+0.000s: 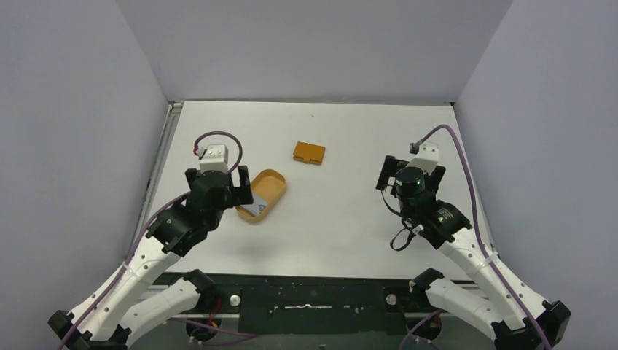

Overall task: Put the credit cards into the card holder
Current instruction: Move the card holder to the center of the board.

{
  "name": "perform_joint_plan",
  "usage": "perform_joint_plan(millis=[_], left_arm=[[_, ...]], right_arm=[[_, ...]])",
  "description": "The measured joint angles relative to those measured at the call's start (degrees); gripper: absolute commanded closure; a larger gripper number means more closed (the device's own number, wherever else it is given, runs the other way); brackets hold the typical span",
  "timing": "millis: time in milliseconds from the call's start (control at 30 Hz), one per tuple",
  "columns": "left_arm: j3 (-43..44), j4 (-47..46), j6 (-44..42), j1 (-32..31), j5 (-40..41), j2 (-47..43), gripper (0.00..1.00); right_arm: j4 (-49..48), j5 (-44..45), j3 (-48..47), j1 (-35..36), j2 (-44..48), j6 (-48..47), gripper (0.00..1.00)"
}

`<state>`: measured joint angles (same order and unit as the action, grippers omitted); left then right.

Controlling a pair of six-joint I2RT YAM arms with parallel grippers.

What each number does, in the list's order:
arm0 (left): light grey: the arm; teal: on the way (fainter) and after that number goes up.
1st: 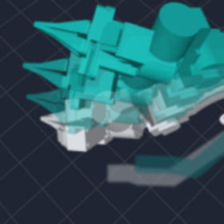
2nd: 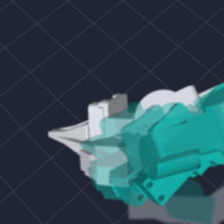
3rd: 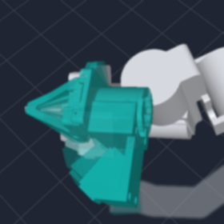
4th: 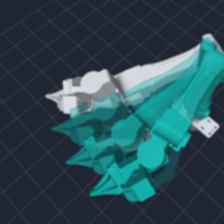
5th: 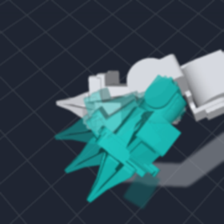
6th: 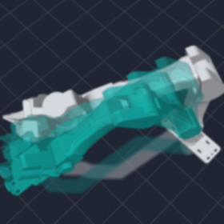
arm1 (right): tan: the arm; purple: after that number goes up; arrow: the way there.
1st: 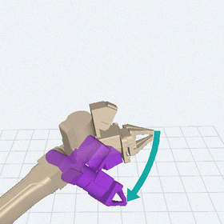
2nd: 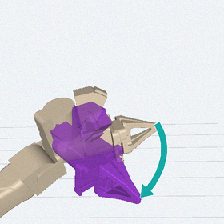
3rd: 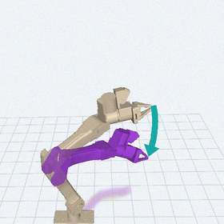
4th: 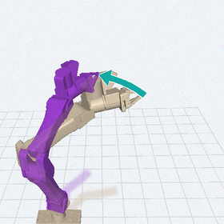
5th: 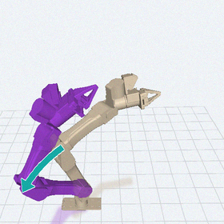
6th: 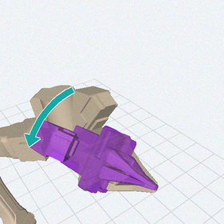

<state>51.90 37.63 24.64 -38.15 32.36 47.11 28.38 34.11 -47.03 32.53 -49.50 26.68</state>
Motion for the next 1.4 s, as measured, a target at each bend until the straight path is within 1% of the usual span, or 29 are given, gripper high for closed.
perform_joint_plan(millis=[367, 500, 667, 833, 1100, 1267, 1400], left_arm=[[-2.23, -0.07, -3.10, 0.39, 1.14, -4.15, 0.03], [-2.27, 0.57, -3.21, 0.72, 1.97, -3.52, 0.05], [-2.27, 3.10, -2.03, 1.55, 2.34, -1.11, 0.07], [-2.23, 5.42, -0.68, 1.92, 2.99, -0.28, 0.08], [-1.25, 7.28, 0.26, 2.10, 3.65, 1.05, 0.12], [-1.07, 7.63, 0.24, 2.14, 3.63, 0.98, 0.13], [-1.07, 7.65, 0.20, 2.12, 3.63, 0.50, 0.13]], right_arm=[[-0.02, -6.86, 0.00, 0.00, 1.14, -5.64, 0.00], [-0.04, -10.12, -0.96, 0.00, 0.22, -6.80, 0.01], [-1.09, -14.45, -3.13, 0.20, -3.19, -6.69, 0.04], [-4.00, -18.18, -4.98, 2.01, -10.75, -4.98, 0.06], [-9.88, -20.92, -8.44, 4.76, -26.45, -1.01, 0.11], [-15.19, -21.29, -15.21, 5.44, -39.39, 1.53, 0.15], [-18.58, -19.87, -20.90, 5.84, -48.78, 0.37, 0.14]])
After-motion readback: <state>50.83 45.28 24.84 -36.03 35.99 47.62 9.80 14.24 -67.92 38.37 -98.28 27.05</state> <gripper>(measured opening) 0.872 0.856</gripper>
